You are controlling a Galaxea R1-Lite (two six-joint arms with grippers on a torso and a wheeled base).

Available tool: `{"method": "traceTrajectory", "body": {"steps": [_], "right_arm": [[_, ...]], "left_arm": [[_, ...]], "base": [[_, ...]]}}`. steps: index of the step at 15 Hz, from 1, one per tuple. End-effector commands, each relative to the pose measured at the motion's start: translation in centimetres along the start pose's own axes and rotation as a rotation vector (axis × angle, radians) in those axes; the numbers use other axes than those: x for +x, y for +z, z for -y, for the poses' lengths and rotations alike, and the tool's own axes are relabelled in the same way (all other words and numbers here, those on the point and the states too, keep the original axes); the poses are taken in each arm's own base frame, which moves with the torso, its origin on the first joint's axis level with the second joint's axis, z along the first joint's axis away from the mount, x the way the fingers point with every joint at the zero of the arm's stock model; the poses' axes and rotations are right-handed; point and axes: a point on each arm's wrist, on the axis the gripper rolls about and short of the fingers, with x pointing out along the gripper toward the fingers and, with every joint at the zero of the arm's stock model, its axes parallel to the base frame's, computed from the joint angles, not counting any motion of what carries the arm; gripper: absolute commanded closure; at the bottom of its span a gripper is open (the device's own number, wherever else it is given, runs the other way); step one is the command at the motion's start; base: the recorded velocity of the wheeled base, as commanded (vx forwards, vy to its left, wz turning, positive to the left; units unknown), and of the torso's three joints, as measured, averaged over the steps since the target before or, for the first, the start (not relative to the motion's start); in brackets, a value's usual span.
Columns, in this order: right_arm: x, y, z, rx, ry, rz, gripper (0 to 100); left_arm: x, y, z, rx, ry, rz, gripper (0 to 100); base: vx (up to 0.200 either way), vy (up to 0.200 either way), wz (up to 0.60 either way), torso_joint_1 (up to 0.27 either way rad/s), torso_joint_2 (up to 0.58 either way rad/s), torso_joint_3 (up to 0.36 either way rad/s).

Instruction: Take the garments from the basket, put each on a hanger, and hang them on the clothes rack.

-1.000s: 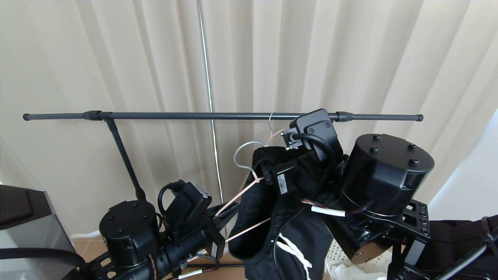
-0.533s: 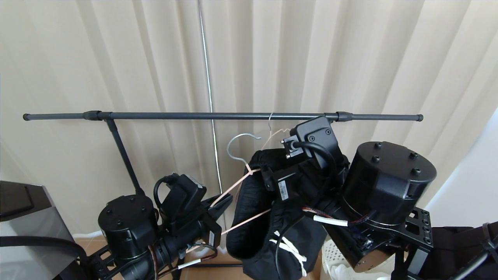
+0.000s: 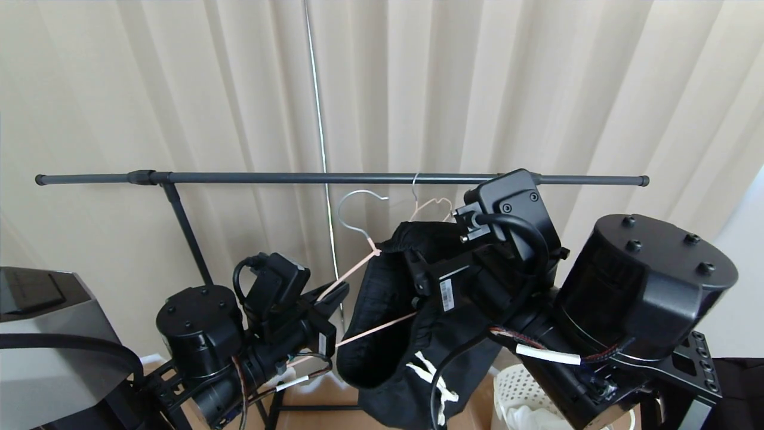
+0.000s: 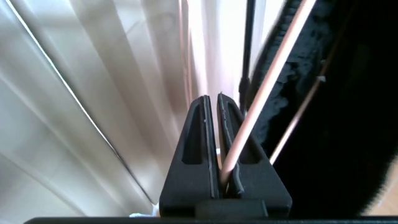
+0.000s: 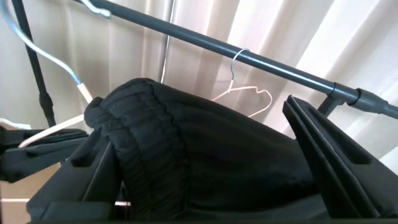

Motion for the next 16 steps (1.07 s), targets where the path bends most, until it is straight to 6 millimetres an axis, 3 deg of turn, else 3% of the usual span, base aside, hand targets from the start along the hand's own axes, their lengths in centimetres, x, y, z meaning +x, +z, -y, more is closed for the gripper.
{"method": "traceTrajectory", "body": {"steps": [1, 8, 11, 12, 14, 16], "right_arm": [[-0.6, -0.3, -0.5, -0.009, 0.027, -0.007, 0], [-0.8, -1.1, -0.7, -0.029, 0.06, -0.028, 0], [-1.1, -0.4, -0.3, -0.014, 0.081, -0.003, 0], [-1.6, 1.1, 1.3, -0.027, 0.103, 0.029, 0], [-1.6, 2.0, 5.4, -0.066, 0.189, -0.004, 0], [-3.1, 4.0, 8.4, -0.089, 0.313, -0.061, 0]], "left_arm": [[0.2, 0.0, -0.2, -0.001, 0.006, 0.003, 100], [0.1, 0.2, -0.4, -0.004, 0.017, 0.013, 100], [-0.1, 0.0, -0.4, -0.004, 0.012, 0.001, 100], [-0.3, -0.2, -0.4, -0.005, 0.006, -0.012, 100], [-0.7, -0.6, -0.8, -0.003, 0.013, -0.031, 100], [-1.6, -0.9, -0.7, -0.003, -0.05, -0.048, 100]], "base": [[0.0, 0.0, 0.0, 0.0, 0.0, 0.0], [0.0, 0.0, 0.0, 0.0, 0.0, 0.0], [0.0, 0.0, 0.0, 0.0, 0.0, 0.0], [0.0, 0.0, 0.0, 0.0, 0.0, 0.0], [0.0, 0.0, 0.0, 0.0, 0.0, 0.0], [0.0, 0.0, 0.0, 0.0, 0.0, 0.0]]}}
